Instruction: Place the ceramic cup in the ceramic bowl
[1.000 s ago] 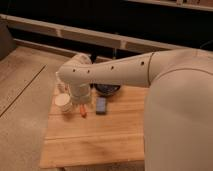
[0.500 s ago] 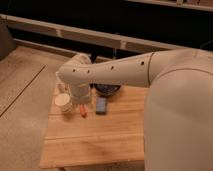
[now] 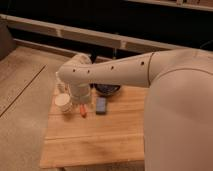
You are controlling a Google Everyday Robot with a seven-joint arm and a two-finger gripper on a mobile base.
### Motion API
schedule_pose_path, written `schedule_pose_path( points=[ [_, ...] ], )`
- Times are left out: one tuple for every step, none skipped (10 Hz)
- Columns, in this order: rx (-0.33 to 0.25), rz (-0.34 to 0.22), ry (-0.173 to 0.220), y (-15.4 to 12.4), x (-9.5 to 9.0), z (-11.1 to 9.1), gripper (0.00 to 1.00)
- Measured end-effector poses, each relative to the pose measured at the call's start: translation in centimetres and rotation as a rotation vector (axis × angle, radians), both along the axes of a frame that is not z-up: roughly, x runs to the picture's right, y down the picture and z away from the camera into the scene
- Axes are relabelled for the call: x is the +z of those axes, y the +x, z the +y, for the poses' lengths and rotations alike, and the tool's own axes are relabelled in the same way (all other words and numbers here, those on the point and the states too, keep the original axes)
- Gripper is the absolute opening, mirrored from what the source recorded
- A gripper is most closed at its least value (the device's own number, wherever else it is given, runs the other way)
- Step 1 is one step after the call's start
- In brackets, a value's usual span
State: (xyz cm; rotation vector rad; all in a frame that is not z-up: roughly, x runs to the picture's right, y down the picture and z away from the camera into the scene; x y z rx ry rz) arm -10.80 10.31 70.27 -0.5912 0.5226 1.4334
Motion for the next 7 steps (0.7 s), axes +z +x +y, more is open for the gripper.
schedule_pose_path(
  points=[
    [0.000,0.000,0.000,0.0,0.0,0.0,0.65],
    [0.000,0.000,0.000,0.0,0.0,0.0,0.65],
    [0.000,0.000,0.000,0.0,0.0,0.0,0.65],
    [0.000,0.000,0.000,0.0,0.0,0.0,0.65],
    [-0.001,-0.001,0.003,0.0,0.0,-0.1,0.65],
    [0.001,-0.003,0.007,0.0,0.0,-0.2,0.65],
    [0.012,-0.046,0.061,-0.4,0.2,-1.4,0.65]
  ],
)
